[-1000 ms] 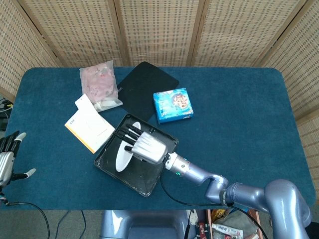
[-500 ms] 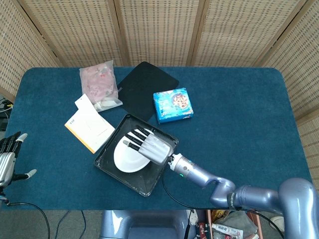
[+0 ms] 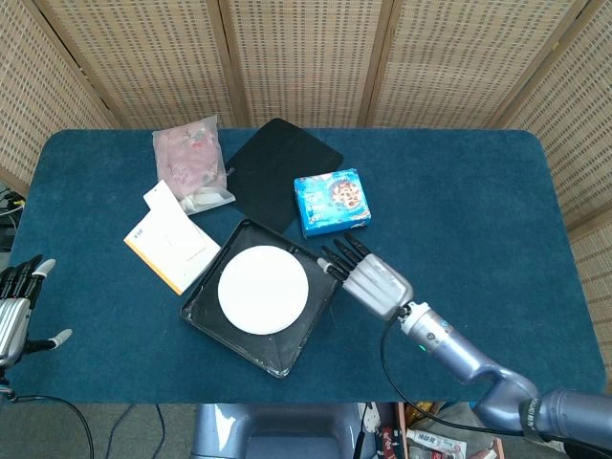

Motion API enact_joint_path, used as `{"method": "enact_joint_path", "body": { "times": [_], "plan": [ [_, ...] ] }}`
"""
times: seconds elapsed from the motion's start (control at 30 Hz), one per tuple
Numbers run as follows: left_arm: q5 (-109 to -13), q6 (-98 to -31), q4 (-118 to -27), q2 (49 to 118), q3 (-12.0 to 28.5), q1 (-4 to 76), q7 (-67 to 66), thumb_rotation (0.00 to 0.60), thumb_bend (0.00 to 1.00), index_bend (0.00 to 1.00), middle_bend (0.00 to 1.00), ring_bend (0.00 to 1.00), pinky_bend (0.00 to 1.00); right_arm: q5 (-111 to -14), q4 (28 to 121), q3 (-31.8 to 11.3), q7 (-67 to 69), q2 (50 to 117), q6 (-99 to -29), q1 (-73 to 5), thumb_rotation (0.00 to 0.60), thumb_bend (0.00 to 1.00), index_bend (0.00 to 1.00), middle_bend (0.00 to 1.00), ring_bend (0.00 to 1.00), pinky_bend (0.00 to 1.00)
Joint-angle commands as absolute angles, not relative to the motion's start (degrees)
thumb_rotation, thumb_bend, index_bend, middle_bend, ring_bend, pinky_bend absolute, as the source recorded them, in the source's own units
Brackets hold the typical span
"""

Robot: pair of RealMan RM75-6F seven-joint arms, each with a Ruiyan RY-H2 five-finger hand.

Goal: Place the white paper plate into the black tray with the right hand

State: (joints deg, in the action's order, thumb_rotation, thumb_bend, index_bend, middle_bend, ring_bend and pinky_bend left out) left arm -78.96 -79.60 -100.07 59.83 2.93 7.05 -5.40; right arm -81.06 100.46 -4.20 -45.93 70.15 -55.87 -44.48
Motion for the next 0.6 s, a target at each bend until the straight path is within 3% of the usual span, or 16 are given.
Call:
{"method": "enact_joint_path", "body": {
  "times": [0.03,0.4,0.6],
  "plan": [
    [-80.1,-80.7,-100.2,59.8,2.7,6.6,-5.3,0.6,0.0,0.0,0.0,0.0,0.0,-83.7,98.6,-1.4,-40.9,67.7,-61.4,-39.7,0.6,0.0,0.0,0.0,0.0,0.0],
    [-83.9,-84.9,-100.6,60.4,1.6,4.7,-5.7,0.6,0.0,0.0,0.0,0.0,0.0,-80.0,91.0,0.3,-19.6,69.8,-83.2,-20.5,0.6,0.0,0.0,0.0,0.0,0.0],
    [-84.8,-85.8,-100.6,60.6,1.4,4.2,-5.8,0.6,0.0,0.0,0.0,0.0,0.0,-79.5,90.2,0.5,-14.0,71.7,-88.0,-15.1,0.6,0.0,0.0,0.0,0.0,0.0]
  ]
}}
